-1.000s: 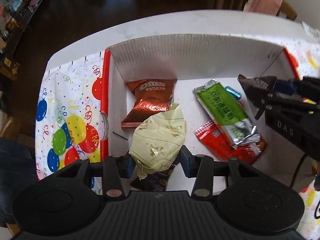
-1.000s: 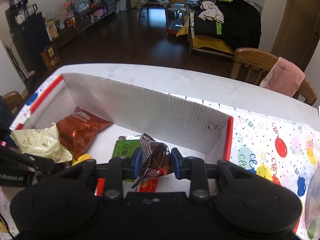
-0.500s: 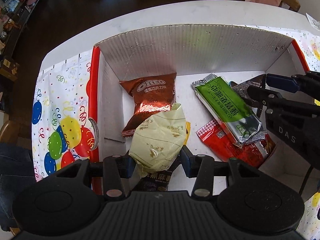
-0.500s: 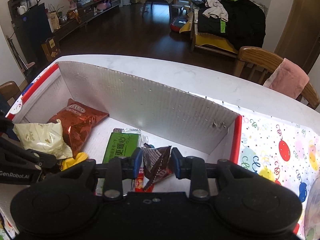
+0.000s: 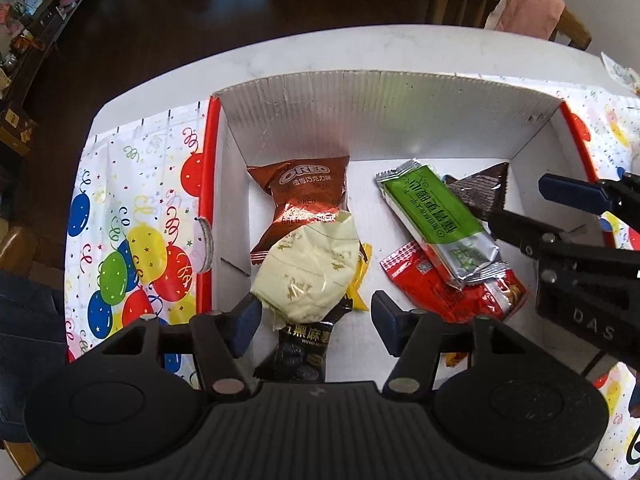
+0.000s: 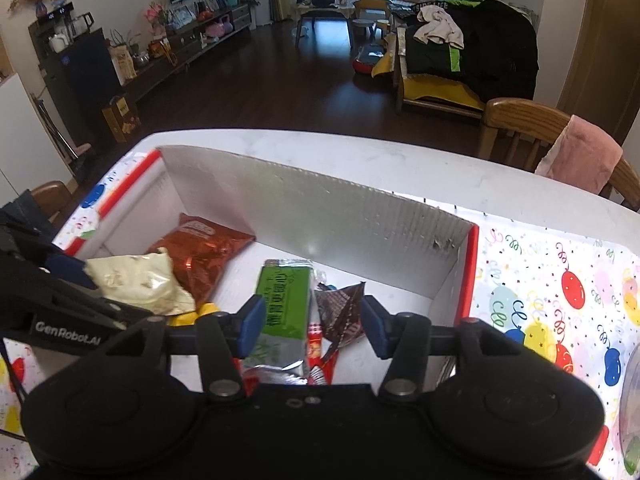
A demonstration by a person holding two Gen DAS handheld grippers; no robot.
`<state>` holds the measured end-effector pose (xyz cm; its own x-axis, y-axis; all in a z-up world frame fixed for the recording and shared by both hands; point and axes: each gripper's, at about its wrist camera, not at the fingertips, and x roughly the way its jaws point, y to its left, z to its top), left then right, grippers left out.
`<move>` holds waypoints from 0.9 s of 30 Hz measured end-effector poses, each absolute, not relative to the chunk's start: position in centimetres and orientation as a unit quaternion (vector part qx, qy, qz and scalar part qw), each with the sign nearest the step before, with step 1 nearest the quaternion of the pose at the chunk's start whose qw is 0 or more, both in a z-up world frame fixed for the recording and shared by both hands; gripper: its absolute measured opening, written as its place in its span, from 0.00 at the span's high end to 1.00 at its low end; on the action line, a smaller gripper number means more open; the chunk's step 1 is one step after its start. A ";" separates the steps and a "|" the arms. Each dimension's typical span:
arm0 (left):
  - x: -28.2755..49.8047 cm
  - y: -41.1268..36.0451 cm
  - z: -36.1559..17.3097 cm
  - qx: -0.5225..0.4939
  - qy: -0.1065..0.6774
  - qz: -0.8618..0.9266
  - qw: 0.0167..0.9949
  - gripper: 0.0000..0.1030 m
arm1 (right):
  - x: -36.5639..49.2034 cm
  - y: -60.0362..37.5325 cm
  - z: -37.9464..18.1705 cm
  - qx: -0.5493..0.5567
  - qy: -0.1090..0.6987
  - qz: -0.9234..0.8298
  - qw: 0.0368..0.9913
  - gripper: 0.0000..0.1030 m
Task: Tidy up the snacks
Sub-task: 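Open both tools to release the cake and chocolate packet into the box, then withdraw both tools from the box toward the remaining snacks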
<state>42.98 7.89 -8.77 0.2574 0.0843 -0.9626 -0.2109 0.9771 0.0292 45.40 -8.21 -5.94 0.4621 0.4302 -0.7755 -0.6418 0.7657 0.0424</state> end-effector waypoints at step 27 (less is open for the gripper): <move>32.4 6.4 -0.6 -0.065 0.493 0.075 0.865 0.42 | 35.9 -12.6 0.3 -0.051 0.369 0.338 0.864 0.15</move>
<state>32.37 6.44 -0.65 0.5036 0.0654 -0.8615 -0.1929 0.9805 -0.0383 35.89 -12.55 0.27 0.4980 0.5472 -0.6727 -0.6225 0.7657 0.1620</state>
